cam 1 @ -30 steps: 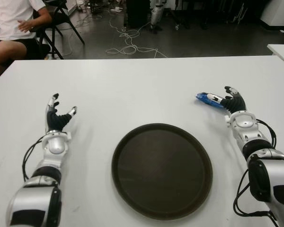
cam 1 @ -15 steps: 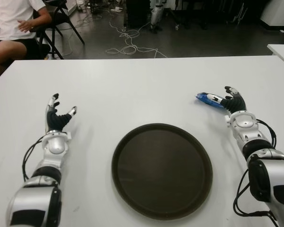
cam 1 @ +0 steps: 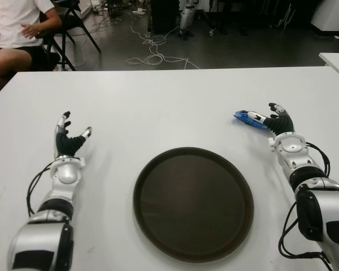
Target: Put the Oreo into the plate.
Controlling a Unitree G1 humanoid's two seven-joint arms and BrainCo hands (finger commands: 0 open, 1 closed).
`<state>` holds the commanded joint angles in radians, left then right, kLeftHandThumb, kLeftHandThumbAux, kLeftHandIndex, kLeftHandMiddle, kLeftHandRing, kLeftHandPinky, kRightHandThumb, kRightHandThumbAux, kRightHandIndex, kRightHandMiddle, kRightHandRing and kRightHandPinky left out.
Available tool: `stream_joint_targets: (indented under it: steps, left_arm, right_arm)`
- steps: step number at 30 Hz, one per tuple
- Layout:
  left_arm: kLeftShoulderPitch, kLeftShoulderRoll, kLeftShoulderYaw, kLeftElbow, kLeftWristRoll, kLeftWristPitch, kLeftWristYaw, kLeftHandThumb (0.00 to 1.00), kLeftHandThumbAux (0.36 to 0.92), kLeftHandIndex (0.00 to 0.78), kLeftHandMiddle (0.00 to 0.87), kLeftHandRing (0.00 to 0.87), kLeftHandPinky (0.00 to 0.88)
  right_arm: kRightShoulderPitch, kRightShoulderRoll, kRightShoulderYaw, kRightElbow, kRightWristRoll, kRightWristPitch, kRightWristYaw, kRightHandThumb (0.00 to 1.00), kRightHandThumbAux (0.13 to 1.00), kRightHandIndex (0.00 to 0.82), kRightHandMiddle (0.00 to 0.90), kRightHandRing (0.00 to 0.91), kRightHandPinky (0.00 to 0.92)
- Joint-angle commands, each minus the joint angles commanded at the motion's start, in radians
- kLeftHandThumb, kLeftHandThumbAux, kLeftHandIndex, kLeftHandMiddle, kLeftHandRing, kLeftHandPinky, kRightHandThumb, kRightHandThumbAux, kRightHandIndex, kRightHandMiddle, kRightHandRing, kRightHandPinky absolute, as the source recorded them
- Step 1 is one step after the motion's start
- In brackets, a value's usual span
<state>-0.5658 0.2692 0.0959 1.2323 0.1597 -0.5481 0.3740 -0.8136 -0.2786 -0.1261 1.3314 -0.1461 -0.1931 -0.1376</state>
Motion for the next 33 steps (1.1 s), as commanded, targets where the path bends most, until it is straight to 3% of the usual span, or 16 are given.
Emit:
stream_joint_targets:
  steps: [8, 14, 25, 33]
  left_arm:
    - [-0.001, 0.000, 0.001, 0.001, 0.000, 0.002, 0.000, 0.000, 0.785, 0.065, 0.098, 0.084, 0.072]
    - [-0.001, -0.001, -0.002, 0.001, 0.005, 0.002, 0.009, 0.000, 0.763, 0.068, 0.102, 0.092, 0.080]
    - [0.002, -0.001, -0.008, 0.000, 0.011, -0.001, 0.015, 0.000, 0.777, 0.065, 0.096, 0.081, 0.068]
    - [0.001, -0.005, -0.004, -0.001, 0.006, 0.001, 0.013, 0.000, 0.792, 0.064, 0.098, 0.084, 0.070]
  right_arm:
    - [0.002, -0.001, 0.008, -0.001, -0.007, -0.009, -0.007, 0.000, 0.647, 0.080, 0.072, 0.065, 0.039]
    - [0.000, -0.003, 0.017, -0.001, -0.014, -0.007, -0.009, 0.000, 0.617, 0.078, 0.072, 0.063, 0.035]
    - [-0.004, 0.001, 0.026, 0.002, -0.015, 0.014, -0.039, 0.000, 0.589, 0.068, 0.046, 0.042, 0.016]
    - [-0.010, 0.003, 0.031, -0.007, -0.011, -0.031, -0.047, 0.000, 0.572, 0.067, 0.034, 0.017, 0.001]
